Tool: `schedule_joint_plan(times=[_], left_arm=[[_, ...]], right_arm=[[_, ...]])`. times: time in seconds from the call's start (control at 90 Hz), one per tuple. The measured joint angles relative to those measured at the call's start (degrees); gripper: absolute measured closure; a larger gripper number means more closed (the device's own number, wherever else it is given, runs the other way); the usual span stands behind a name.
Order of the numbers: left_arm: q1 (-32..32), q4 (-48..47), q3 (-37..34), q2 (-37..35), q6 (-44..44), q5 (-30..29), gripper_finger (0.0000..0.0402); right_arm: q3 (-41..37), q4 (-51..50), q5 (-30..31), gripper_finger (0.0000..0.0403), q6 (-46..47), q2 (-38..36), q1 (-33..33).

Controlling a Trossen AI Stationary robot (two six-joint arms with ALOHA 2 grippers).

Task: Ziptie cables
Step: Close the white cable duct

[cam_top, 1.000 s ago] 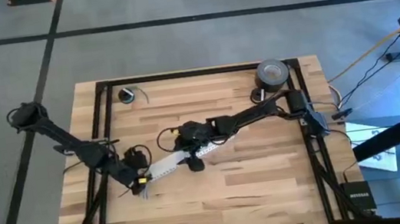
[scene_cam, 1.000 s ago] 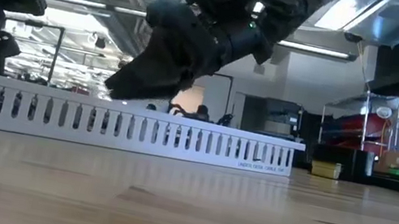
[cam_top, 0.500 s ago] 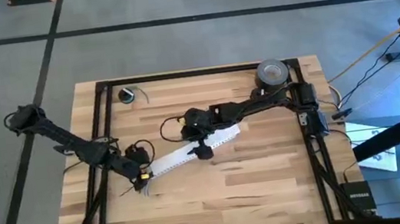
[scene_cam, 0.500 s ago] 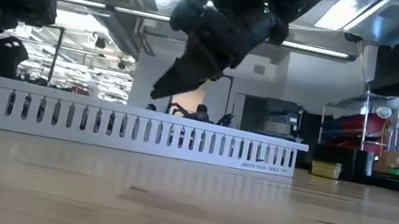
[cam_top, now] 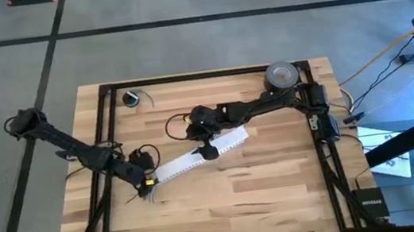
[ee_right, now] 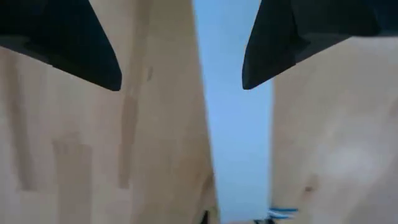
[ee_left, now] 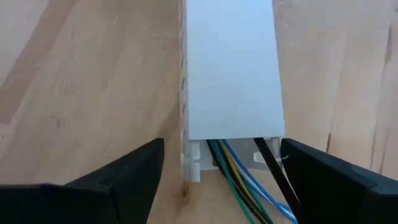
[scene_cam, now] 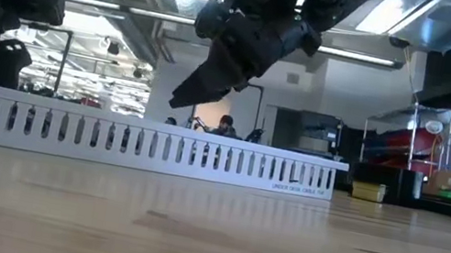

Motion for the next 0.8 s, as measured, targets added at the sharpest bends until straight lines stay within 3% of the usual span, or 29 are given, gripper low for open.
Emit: schedule_joint_plan(times=[0.344, 0.8], left_arm=[[0.0, 0.06, 0.0, 0.0, -0.67, -0.48, 0.0096], [0.0, 0.19, 0.0, 0.0, -2.05, -0.52, 0.0096]], right_arm=[[0.0, 4.25, 2.47, 0.0084, -0.22, -0.04, 0.04], [0.0, 2.71, -0.21, 0.0084, 0.23, -0.31, -1.36]])
